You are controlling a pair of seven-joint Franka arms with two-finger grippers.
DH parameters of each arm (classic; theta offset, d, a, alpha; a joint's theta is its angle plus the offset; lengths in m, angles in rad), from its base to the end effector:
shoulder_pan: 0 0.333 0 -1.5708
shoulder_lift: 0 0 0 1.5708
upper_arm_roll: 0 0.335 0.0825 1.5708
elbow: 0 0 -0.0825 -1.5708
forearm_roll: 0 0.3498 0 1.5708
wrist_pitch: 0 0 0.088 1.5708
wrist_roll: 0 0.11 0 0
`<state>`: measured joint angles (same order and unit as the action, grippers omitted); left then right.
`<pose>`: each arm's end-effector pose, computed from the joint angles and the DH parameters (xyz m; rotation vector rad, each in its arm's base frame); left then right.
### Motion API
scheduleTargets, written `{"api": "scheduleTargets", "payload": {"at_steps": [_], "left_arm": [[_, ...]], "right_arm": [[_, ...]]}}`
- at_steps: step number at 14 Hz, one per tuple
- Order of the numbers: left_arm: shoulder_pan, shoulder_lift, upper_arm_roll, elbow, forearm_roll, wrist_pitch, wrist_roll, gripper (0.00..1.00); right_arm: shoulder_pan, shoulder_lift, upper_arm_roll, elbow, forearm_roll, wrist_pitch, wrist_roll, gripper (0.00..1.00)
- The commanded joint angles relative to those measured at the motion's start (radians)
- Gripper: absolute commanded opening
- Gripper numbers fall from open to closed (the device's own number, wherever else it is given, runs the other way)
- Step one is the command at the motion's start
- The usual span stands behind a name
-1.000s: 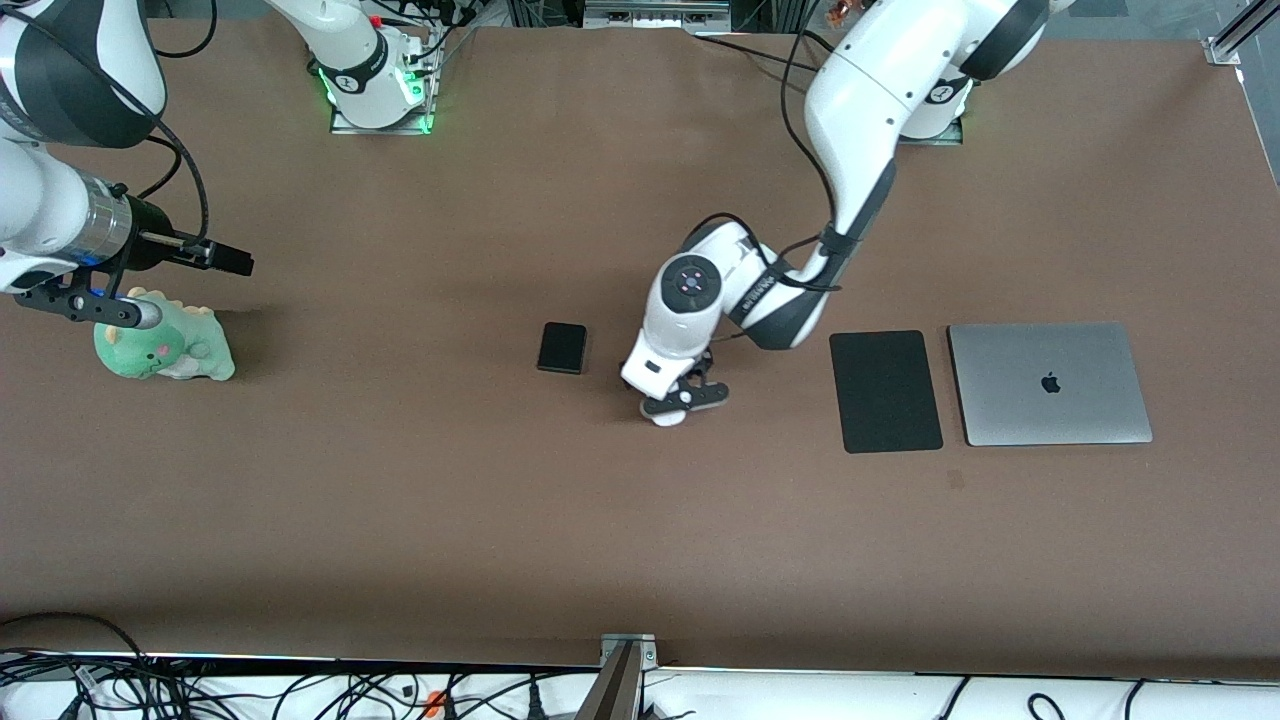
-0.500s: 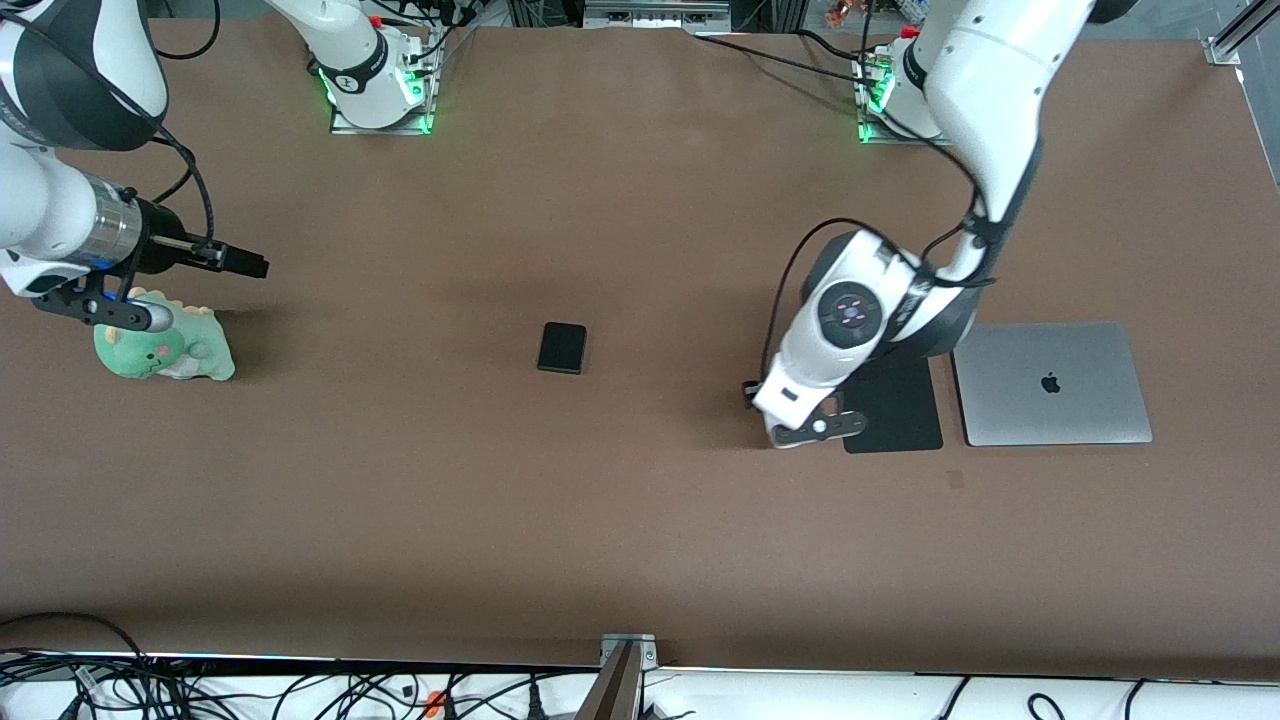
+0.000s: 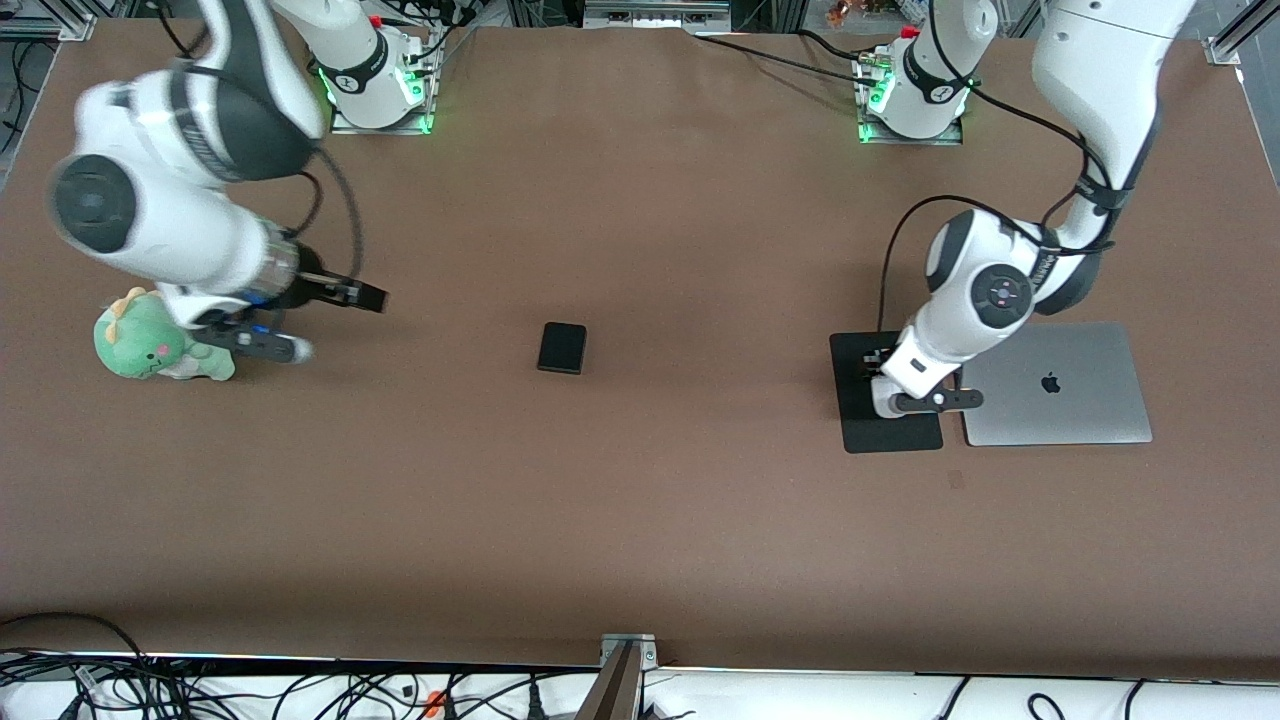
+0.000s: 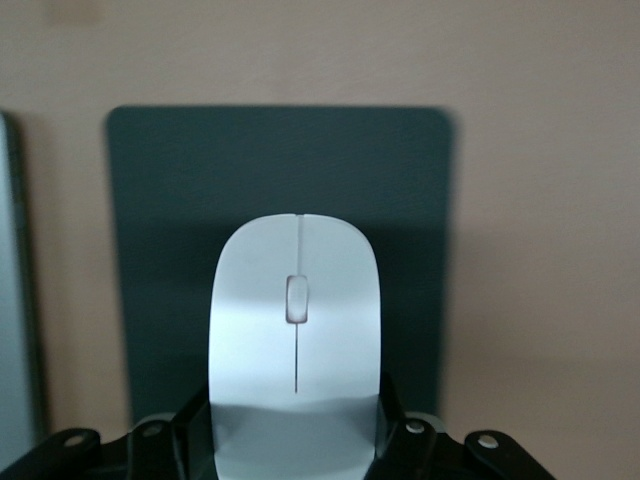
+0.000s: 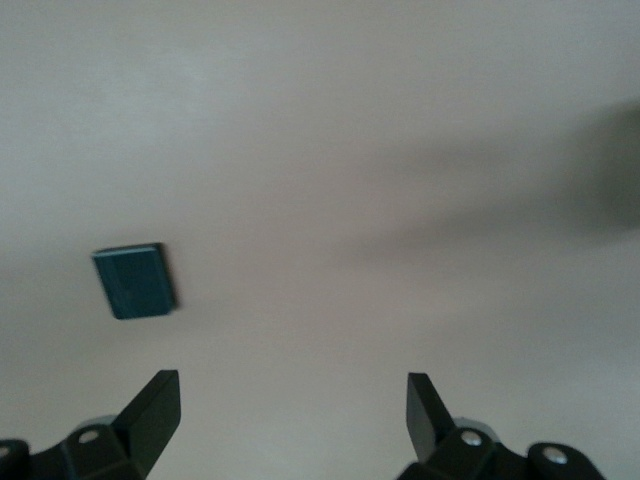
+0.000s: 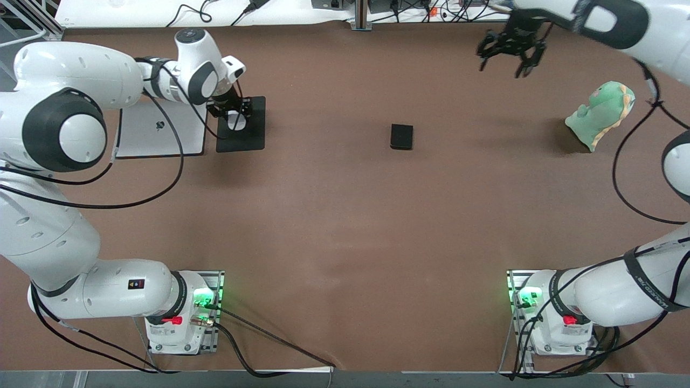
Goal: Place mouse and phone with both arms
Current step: 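Carry the mouse to the pad while the right gripper reaches the phone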
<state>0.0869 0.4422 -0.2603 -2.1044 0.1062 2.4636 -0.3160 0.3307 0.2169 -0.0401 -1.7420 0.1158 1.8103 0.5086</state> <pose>0.5544 -0.0929 0.2480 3.1068 0.1211 -0.1151 0.5510 0.1769 0.4651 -3.0689 0.3912 0.2730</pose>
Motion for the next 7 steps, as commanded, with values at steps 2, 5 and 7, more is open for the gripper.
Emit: {"api": "scheduleTargets", "payload": {"at_steps": [2, 5, 7], "left_arm": [[0.022, 0.024, -0.033, -0.013, 0.010, 0.018, 0.018, 0.27], [0.025, 0.067, -0.031, -0.006, 0.009, 0.061, 0.011, 0.53], [0.027, 0.070, -0.030, -0.006, 0.010, 0.060, 0.018, 1.00]], "right_arm": [[0.109, 0.102, -0.007, 0.016, 0.008, 0.139, 0.064, 1.00], [0.189, 0.185, -0.007, 0.016, 0.008, 0.286, 0.158, 1.00], [0.229, 0.235, -0.007, 0.016, 0.008, 0.384, 0.202, 1.00]]}}
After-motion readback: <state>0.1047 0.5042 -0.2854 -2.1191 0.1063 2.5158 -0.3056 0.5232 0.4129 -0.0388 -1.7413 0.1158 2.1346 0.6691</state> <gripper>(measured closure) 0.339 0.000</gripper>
